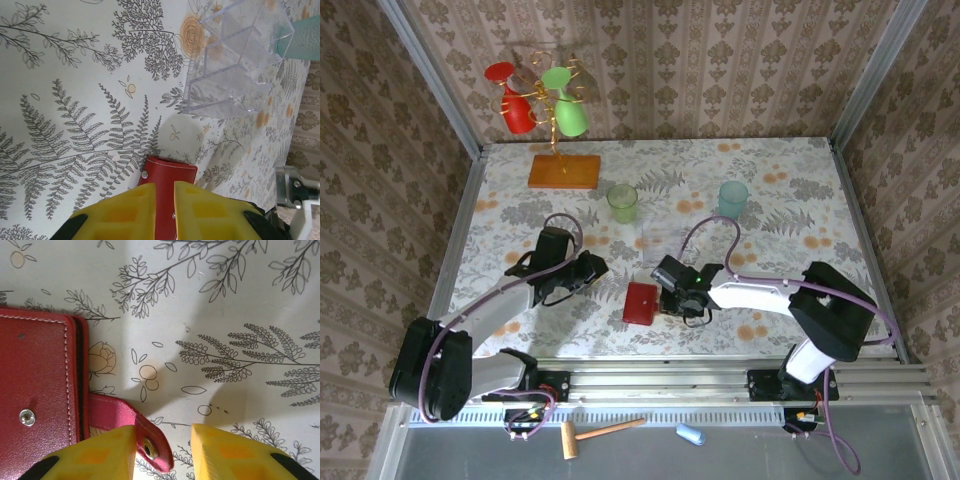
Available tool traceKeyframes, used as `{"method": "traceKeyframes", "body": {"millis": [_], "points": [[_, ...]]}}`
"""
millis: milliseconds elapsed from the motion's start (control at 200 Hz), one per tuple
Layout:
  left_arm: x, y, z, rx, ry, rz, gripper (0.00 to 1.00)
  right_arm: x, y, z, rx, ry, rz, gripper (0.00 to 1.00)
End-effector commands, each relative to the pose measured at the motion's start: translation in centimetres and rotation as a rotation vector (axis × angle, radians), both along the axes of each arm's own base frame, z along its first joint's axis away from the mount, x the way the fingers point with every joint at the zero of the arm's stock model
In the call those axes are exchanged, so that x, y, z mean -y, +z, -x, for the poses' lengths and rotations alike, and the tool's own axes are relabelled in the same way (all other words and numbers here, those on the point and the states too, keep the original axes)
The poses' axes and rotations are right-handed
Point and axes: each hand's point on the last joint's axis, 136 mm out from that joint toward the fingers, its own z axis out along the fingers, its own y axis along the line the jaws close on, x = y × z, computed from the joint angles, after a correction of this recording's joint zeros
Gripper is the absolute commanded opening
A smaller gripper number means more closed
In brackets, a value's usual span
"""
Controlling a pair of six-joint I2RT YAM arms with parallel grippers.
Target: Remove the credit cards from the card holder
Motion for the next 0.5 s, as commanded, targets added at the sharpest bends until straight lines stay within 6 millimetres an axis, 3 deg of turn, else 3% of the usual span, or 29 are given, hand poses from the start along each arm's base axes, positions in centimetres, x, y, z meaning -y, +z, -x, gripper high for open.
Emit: {"method": "traceKeyframes", "body": {"millis": [0,495], "points": [[0.6,0.8,-0.4,0.020,-0.020,0.009,0.18,-1.1,0.8,-0.6,0.003,-0.060,-0.127,0.32],[0.6,0.7,-0.9,0.018,-0.006,0.003,0.18,-2.4,0.4,-1.1,-0.024,-0.075,-0.281,0.30]]}}
